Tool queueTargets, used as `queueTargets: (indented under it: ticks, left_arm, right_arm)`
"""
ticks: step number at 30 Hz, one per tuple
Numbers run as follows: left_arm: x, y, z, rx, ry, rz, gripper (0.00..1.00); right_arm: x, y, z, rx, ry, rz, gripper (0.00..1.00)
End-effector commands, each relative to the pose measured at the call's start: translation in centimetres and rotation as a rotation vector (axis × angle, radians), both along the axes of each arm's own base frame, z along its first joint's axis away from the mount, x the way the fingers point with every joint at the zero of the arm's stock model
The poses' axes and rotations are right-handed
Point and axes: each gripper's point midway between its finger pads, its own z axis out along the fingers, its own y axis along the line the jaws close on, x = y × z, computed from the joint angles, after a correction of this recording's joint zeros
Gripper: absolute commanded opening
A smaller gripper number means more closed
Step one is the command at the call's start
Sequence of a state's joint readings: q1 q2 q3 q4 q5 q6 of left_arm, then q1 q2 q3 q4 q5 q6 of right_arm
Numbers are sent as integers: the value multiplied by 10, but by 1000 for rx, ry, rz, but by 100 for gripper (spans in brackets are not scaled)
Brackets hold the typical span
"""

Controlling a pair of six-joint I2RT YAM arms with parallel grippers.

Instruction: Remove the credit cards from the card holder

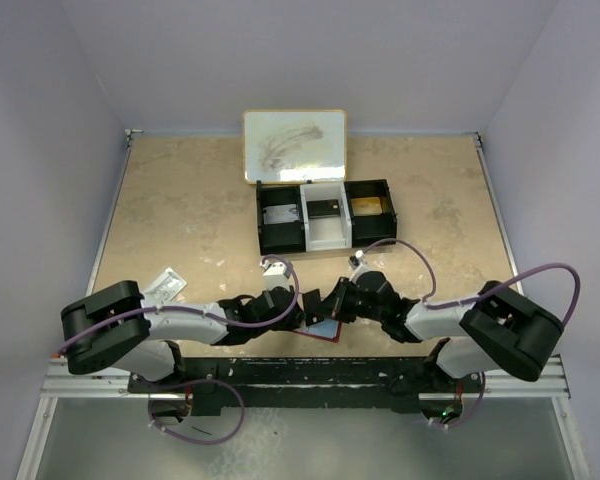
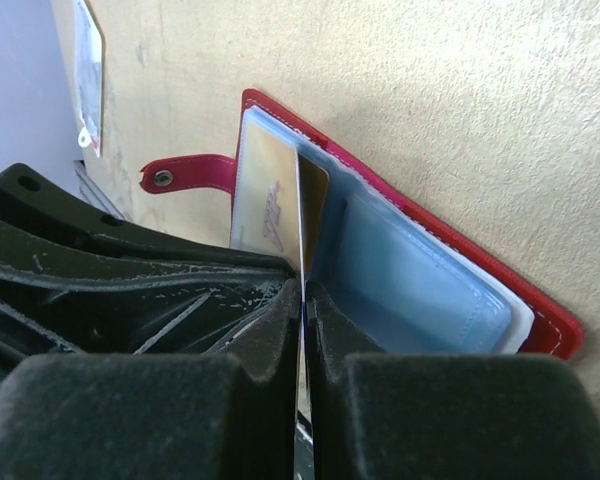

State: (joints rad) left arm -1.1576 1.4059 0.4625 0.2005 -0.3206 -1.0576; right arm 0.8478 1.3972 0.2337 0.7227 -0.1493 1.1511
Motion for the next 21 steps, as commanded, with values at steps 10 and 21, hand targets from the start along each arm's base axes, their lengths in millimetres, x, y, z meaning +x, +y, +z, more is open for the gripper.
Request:
queueTargets:
  ticks: [10,21]
  left_arm:
    - [9,-8,24,-79,-46,39,15]
    - [6,-4,9,-38,-25,38,18]
  right_arm:
    - [-17,-11,8,44,14,18,7]
    - [-21,-4,6,69,26,42,15]
